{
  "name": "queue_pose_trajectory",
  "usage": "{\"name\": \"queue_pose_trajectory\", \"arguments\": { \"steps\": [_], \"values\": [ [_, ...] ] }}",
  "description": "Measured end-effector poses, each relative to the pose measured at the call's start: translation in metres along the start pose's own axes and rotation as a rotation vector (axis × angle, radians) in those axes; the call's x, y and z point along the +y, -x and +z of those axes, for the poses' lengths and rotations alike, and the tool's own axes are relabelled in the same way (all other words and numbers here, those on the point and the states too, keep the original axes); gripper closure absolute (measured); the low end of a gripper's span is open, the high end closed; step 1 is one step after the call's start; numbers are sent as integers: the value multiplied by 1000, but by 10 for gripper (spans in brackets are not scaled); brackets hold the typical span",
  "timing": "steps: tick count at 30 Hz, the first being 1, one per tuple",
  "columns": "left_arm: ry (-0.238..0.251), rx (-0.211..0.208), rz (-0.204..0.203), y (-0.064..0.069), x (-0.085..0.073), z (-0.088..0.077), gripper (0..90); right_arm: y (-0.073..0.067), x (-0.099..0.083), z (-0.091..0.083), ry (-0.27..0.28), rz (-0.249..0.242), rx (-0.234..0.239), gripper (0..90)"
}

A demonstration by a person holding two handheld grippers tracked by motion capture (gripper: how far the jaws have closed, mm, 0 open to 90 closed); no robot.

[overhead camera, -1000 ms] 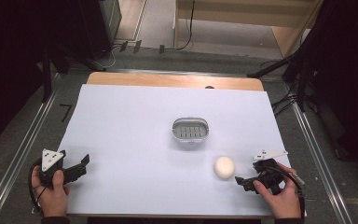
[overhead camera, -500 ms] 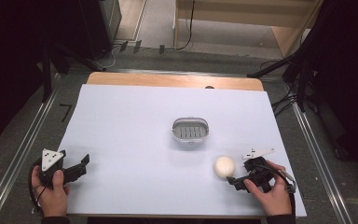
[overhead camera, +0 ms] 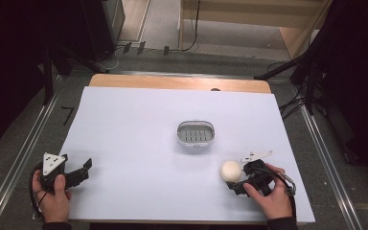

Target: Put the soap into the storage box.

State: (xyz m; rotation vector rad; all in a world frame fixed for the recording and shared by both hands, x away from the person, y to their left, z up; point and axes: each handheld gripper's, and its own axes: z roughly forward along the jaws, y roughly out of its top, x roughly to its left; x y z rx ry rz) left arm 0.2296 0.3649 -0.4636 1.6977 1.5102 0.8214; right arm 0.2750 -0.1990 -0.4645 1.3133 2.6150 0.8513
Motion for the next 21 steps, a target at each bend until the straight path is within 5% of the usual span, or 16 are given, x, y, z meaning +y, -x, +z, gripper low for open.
{"name": "queue_pose_trajectory", "arguments": {
  "steps": [21],
  "values": [
    [1,-1,-2,0,0,0,143,-9,12,9,1,-19,-4,140]
  ]
}}
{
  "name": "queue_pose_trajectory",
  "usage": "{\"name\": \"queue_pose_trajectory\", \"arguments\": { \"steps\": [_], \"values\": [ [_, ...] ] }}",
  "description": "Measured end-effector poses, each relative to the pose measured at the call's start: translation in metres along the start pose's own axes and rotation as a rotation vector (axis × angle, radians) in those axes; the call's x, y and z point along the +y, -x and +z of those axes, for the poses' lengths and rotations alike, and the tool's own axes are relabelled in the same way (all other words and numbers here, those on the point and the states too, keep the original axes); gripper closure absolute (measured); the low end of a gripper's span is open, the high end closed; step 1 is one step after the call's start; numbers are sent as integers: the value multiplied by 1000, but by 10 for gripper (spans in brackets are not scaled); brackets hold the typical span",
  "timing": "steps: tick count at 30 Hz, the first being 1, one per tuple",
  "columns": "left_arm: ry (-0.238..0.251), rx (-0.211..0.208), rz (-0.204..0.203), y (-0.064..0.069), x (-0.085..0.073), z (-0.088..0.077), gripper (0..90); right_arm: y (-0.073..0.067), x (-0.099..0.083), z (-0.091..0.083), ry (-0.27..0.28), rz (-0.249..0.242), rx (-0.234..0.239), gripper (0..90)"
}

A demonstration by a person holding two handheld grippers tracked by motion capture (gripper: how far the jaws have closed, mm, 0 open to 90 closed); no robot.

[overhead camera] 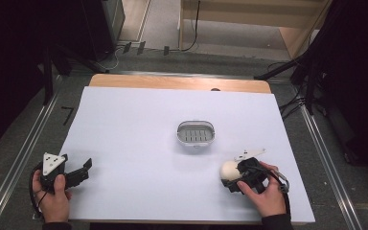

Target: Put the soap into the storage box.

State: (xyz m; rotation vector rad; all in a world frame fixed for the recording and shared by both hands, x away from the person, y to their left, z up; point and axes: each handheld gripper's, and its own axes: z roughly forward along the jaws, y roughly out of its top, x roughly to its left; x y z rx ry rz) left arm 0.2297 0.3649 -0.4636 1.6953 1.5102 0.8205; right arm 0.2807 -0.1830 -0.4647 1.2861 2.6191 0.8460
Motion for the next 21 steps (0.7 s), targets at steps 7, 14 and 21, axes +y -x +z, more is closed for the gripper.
{"name": "queue_pose_trajectory", "arguments": {
  "steps": [7,14,21],
  "values": [
    [1,-1,-1,0,0,0,143,-2,3,2,0,4,-8,165],
    [0,0,0,0,0,0,143,-3,4,3,2,8,-16,177],
    [0,-2,-1,0,0,0,143,-5,6,4,14,20,-41,235]
  ]
}}
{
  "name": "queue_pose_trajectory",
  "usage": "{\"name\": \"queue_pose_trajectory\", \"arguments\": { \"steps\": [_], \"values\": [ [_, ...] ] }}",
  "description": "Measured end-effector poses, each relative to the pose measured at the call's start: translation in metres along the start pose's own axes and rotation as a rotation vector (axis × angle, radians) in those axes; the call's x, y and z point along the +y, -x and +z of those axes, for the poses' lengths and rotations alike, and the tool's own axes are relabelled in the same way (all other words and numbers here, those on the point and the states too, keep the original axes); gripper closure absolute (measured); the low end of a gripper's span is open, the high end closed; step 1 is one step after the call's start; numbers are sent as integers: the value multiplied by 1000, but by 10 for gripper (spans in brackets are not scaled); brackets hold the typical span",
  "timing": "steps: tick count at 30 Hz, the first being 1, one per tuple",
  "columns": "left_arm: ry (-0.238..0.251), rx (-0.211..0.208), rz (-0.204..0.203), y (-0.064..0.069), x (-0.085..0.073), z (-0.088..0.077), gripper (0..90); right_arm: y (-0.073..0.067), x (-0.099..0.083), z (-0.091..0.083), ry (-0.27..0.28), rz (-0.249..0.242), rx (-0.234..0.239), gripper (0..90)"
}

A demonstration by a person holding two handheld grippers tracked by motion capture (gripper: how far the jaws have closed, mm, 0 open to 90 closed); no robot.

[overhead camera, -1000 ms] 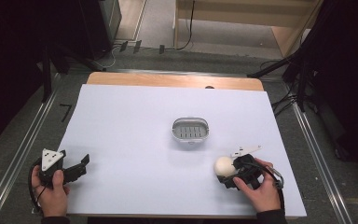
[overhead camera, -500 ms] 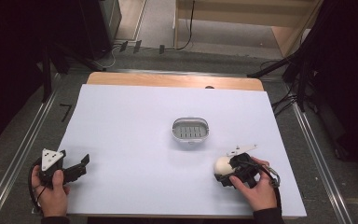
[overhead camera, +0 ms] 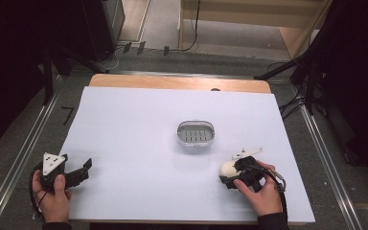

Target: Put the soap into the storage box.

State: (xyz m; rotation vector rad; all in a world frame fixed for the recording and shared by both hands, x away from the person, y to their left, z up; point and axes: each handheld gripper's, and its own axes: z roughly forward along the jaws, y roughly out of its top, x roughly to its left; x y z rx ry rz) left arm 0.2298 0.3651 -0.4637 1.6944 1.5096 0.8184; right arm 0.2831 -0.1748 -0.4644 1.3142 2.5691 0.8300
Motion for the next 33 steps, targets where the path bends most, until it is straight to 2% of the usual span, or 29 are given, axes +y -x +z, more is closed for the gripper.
{"name": "queue_pose_trajectory", "arguments": {
  "steps": [17,23,29,33],
  "values": [
    [0,1,0,0,0,0,143,-2,0,0,8,11,-8,241],
    [0,2,0,0,0,0,143,-5,0,1,12,14,-33,245],
    [-2,3,1,0,0,0,143,-3,1,0,21,43,-4,246],
    [-4,3,3,0,0,0,143,-1,1,-3,30,52,-7,246]
  ]
}}
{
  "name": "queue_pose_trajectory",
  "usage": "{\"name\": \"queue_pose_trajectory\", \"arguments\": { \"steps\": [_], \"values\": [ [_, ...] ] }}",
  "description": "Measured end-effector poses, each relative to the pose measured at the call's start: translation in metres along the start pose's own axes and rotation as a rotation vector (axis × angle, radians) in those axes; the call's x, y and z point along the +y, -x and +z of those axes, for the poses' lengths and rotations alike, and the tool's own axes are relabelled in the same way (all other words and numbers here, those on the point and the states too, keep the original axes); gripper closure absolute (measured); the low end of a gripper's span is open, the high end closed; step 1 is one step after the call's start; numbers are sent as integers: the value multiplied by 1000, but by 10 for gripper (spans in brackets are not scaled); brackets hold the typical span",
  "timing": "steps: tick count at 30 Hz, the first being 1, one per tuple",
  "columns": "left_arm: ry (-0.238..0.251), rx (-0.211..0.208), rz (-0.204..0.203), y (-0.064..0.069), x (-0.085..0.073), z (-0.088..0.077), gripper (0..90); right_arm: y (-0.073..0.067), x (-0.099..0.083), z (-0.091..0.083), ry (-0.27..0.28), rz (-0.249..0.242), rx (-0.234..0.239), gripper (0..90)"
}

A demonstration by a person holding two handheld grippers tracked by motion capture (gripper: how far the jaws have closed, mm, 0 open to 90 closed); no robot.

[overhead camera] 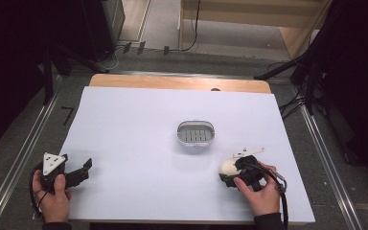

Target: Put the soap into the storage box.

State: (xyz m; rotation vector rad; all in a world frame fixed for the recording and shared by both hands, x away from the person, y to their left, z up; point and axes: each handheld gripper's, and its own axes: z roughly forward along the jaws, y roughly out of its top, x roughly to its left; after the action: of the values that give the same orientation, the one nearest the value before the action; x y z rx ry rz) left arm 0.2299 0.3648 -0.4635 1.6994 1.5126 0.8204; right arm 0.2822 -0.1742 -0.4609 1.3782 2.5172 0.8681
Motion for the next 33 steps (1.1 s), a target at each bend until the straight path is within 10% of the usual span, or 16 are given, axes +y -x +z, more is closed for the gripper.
{"name": "queue_pose_trajectory", "arguments": {
  "steps": [33],
  "values": [
    [3,-2,-6,0,0,0,143,1,34,-20,29,-23,0,247]
  ]
}}
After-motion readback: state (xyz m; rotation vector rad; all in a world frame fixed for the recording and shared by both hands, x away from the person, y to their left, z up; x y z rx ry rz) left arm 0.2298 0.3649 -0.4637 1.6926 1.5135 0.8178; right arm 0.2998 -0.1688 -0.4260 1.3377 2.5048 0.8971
